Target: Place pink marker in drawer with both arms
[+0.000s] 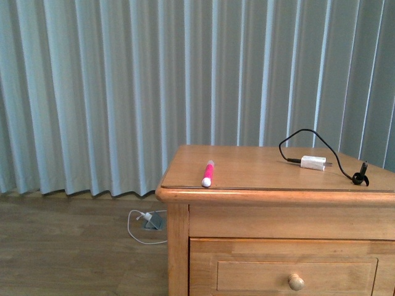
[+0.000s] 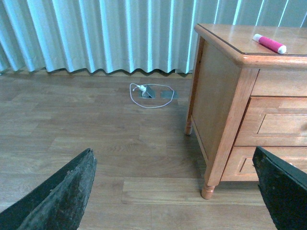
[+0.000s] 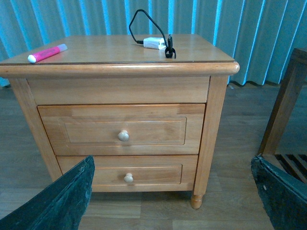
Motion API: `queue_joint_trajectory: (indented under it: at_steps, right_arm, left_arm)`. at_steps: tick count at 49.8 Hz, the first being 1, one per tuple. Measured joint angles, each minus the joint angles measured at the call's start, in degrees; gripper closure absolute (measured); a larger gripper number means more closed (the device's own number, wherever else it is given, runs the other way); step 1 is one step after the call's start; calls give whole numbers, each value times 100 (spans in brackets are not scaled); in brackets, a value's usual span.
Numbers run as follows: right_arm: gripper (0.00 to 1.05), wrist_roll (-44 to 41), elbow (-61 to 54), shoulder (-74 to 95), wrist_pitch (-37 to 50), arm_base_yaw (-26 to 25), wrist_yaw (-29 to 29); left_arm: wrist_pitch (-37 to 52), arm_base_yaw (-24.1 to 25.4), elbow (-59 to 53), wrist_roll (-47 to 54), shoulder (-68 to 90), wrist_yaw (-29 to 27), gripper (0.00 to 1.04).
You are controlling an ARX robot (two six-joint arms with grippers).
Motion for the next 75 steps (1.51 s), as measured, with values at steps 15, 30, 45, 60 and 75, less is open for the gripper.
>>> queue_joint_trajectory:
  at_steps: [15,30,45,60,75]
  right_arm:
    - [8,0,0,0,0,0,-2]
    - [8,0,0,0,0,-2,-2]
    - [8,0,0,0,0,0,-2]
    - [8,0,0,0,0,0,-2]
    - [8,0,0,0,0,0,-2]
  left_arm:
    - [0,0,0,0,-2,0,6]
    - [0,0,0,0,0,0,6]
    - [0,2,0,0,0,0,6]
    - [0,2,0,0,0,0,6]
    - [0,2,0,0,0,0,6]
